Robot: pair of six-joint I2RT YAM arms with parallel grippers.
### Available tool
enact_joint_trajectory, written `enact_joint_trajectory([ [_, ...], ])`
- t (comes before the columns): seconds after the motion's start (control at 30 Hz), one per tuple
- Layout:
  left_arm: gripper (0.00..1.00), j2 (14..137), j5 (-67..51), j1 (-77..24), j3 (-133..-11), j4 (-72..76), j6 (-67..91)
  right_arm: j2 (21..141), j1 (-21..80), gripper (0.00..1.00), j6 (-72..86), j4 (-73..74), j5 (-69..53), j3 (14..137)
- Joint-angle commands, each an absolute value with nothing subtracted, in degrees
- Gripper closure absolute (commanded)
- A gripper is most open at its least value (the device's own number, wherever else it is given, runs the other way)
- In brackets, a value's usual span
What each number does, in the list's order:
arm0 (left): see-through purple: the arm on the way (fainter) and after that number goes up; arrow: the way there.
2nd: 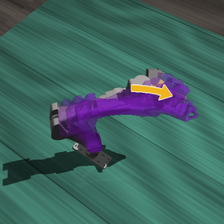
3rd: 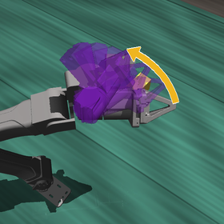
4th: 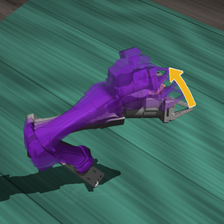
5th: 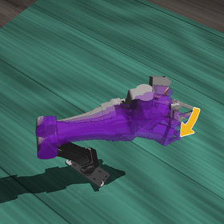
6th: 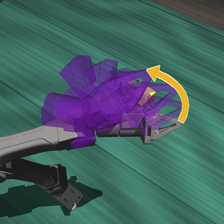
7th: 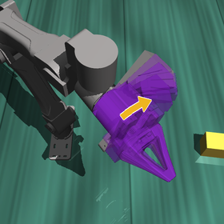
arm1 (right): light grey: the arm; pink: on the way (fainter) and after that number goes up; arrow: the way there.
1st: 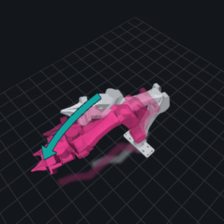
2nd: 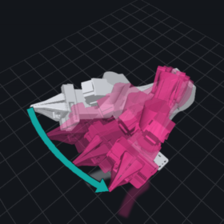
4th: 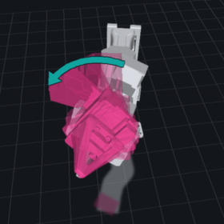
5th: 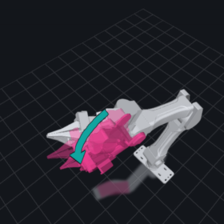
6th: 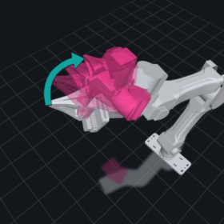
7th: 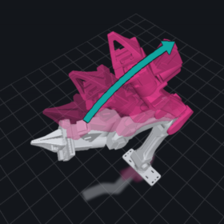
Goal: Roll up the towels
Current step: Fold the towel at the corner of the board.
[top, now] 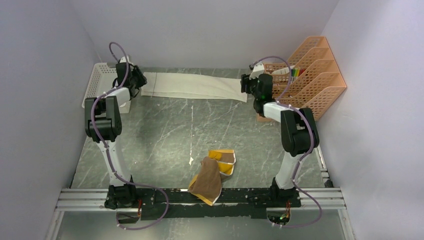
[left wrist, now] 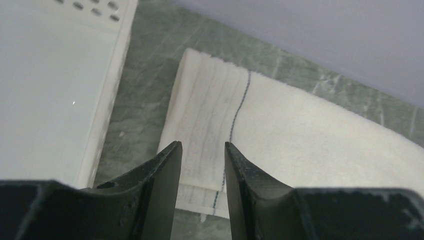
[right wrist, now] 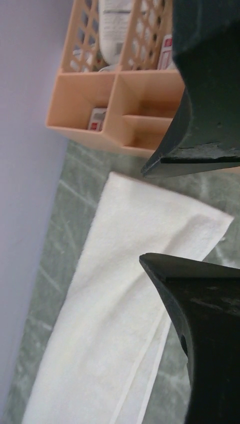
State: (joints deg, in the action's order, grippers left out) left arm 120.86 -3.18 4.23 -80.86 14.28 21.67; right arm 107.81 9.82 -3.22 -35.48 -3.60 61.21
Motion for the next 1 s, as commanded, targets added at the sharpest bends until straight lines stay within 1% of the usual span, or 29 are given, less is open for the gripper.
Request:
enact_joint_trajectory([
  [0.0,0.54,121.30,-9.84,3.68,-86.61,11.21,18.57,110.62,10.33,0.43,1.97,-28.58,-10.05,69.68],
  [0.1,0.57,122.16,-7.35,0.38,-89.17,9.09,14.48,114.13,12.48,0.43,3.36,-23.18,-11.51,75.07],
  [0.17,0.59,122.96,-4.96,-1.67,-90.63,7.49,12.60,115.30,15.00,0.43,1.64,-21.69,-8.74,76.57],
  [0.27,0.63,124.90,-5.29,-2.63,-91.97,6.01,13.83,119.88,17.44,0.44,-0.06,-16.08,-5.75,81.22],
  [0.4,0.70,126.62,-6.01,-2.64,-92.49,5.13,16.26,124.03,17.72,0.48,1.75,-9.40,-5.04,85.79],
  [0.6,0.73,128.96,-2.67,-2.59,-91.43,5.81,17.44,125.25,16.69,0.53,4.46,-8.45,-5.88,84.70],
  [0.83,0.79,133.21,-1.66,-1.25,-92.26,3.83,19.56,126.35,14.80,0.54,5.63,-8.42,-6.78,83.11],
  [0.97,0.81,131.63,-0.65,-0.31,-89.90,4.14,21.76,127.66,12.60,0.54,7.46,-8.42,-8.42,83.22],
])
